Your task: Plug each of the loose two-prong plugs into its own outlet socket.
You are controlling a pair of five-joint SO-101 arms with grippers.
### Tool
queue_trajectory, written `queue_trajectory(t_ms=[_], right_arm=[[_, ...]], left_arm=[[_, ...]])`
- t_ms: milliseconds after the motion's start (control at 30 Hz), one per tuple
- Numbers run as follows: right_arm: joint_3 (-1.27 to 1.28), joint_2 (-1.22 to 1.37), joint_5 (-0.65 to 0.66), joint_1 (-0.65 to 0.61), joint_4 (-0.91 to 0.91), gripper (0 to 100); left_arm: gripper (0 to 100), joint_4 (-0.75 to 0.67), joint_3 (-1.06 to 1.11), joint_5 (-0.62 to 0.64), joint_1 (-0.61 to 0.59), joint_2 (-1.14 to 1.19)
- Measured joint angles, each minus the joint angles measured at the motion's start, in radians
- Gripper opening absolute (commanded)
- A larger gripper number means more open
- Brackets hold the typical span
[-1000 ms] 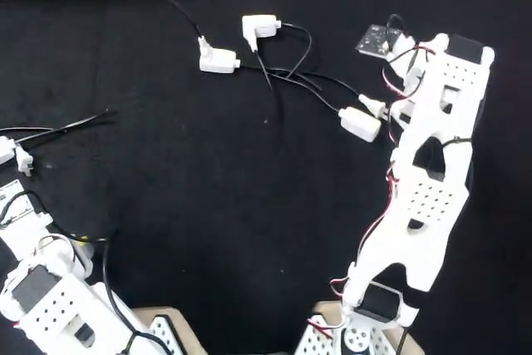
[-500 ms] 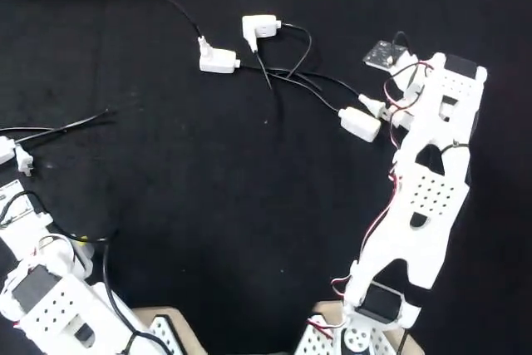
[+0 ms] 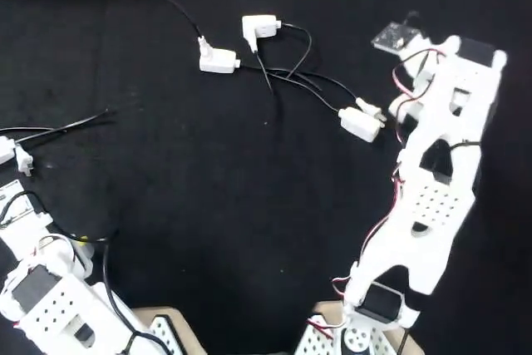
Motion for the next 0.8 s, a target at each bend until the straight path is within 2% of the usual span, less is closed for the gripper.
queue_trajectory(t_ms=[167,367,533,700,800], right_arm=[[0.014,-0.16,0.0,-0.044,0.133,1.2],[0.161,-0.319,-0.064,-0.163,0.137,1.2],[0.35,-0.47,-0.163,-0.356,0.137,1.2],[0.517,-0.585,-0.302,-0.6,0.132,1.2],[0.594,-0.614,-0.4,-0.706,0.084,1.2]], left_arm=[[26,0.0,0.0,0.0,0.0,0.0],[26,0.0,0.0,0.0,0.0,0.0],[26,0.0,0.0,0.0,0.0,0.0],[26,0.0,0.0,0.0,-0.021,0.0],[26,0.0,0.0,0.0,-0.046,0.0]])
